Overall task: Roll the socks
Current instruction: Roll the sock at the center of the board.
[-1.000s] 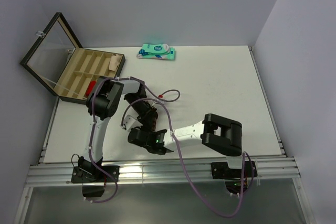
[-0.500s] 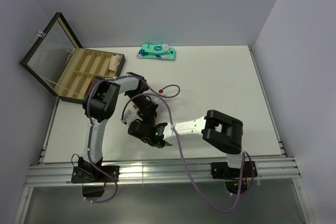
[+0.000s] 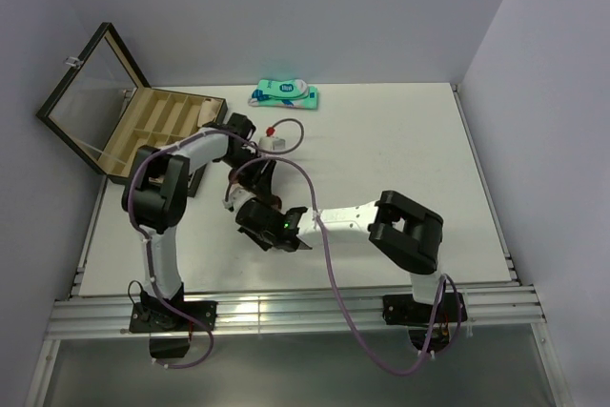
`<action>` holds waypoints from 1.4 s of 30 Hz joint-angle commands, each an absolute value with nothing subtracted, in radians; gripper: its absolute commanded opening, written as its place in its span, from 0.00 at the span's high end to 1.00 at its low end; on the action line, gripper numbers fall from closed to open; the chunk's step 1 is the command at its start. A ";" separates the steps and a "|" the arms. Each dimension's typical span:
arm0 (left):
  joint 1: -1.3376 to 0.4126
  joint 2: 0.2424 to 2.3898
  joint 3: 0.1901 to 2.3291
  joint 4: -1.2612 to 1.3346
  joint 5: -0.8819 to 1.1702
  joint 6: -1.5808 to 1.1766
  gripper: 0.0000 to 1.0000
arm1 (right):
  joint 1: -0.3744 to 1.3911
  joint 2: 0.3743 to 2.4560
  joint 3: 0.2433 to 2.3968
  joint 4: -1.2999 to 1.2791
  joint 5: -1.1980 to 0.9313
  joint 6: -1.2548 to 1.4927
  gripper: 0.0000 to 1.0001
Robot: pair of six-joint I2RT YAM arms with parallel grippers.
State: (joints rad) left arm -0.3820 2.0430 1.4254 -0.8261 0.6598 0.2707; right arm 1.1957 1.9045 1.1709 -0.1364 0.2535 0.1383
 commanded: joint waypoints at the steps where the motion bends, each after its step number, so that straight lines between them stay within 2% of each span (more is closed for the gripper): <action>1: -0.333 1.939 1.411 -0.655 0.554 0.157 0.56 | 1.163 1.954 1.184 -0.259 0.164 0.169 1.00; 9: -0.276 1.783 1.376 -0.545 0.384 0.086 0.58 | 1.069 2.000 1.287 -0.366 0.005 0.160 1.00; 16: -0.256 1.614 1.257 -0.431 0.270 0.069 0.64 | 0.948 2.059 1.354 -0.451 -0.308 0.135 1.00; 21: -0.244 1.418 1.128 -0.322 0.313 0.110 0.62 | 0.879 2.103 1.390 -0.540 -0.474 0.113 1.00; 25: -0.247 1.336 1.092 -0.353 0.449 0.221 0.62 | 0.828 2.172 1.428 -0.638 -0.566 0.104 0.99; 29: -0.307 1.310 1.039 -0.430 0.454 0.391 0.63 | 0.808 2.235 1.483 -0.718 -0.615 0.115 0.99; 33: -0.461 1.205 0.879 -0.416 0.388 0.550 0.61 | 0.790 2.256 1.494 -0.733 -0.692 0.141 0.99; 42: -0.687 1.013 0.637 -0.377 0.304 0.643 0.53 | 0.785 2.283 1.534 -0.710 -0.824 0.250 1.00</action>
State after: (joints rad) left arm -0.6434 1.0698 0.6586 -0.4309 0.3466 0.5854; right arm 0.7811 2.2196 1.5265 -0.6441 -0.8543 0.2211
